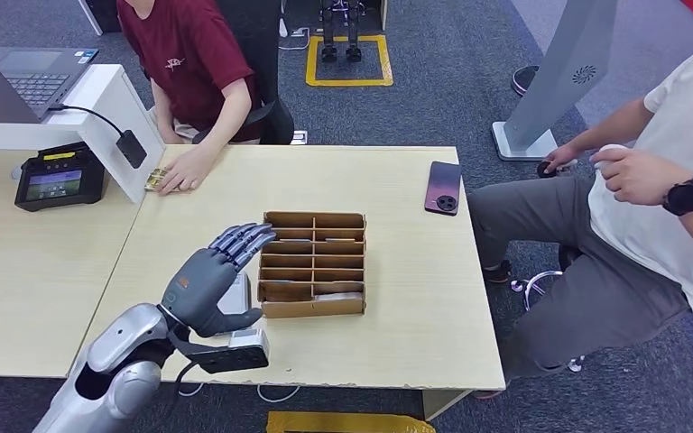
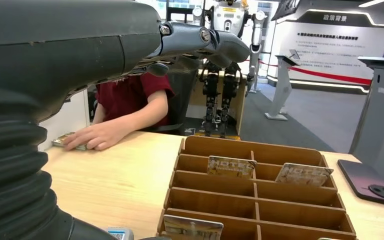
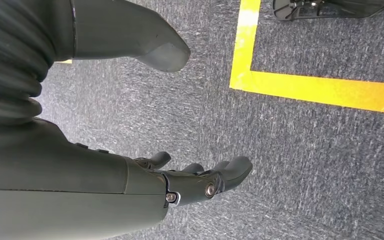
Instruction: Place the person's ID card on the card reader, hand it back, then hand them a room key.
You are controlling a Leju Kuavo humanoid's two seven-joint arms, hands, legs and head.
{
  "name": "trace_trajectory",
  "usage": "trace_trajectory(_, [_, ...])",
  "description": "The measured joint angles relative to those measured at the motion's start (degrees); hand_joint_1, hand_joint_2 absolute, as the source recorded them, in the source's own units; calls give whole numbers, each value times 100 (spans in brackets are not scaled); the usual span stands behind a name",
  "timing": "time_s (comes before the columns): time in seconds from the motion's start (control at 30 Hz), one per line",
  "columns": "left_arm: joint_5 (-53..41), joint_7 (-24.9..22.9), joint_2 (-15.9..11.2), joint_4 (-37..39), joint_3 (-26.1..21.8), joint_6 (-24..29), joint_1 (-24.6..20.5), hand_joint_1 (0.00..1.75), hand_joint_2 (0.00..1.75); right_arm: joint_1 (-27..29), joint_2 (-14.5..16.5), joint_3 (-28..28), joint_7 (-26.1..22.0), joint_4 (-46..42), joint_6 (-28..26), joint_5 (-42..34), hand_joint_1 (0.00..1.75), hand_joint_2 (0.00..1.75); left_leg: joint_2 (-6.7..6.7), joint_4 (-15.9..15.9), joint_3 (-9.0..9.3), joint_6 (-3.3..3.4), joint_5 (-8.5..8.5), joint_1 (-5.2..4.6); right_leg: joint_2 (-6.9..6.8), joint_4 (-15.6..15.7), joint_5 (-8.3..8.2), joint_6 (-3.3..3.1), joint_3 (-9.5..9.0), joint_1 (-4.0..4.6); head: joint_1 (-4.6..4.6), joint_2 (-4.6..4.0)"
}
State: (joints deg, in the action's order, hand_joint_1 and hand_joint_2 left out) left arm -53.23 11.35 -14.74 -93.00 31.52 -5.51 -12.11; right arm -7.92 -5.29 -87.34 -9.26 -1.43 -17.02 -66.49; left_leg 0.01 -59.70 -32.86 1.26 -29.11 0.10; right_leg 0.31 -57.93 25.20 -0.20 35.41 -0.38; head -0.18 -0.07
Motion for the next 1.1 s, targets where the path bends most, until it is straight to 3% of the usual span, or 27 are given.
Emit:
trace_trajectory(0.33, [-833,-618,651,444,408,147,-208,0,175,-8,-2,0,-45,29,8,20,0,175,-2,-2,-5,1,0,-1,-3,1,-3,3,-1,-3,4,-1])
trace_trajectory(1.1, [-1205,-831,858,841,314,257,-199,0,175,-2,-4,0,-46,53,-30,90,0,175,-3,-1,-7,1,0,-1,-6,0,-2,4,0,-3,5,0])
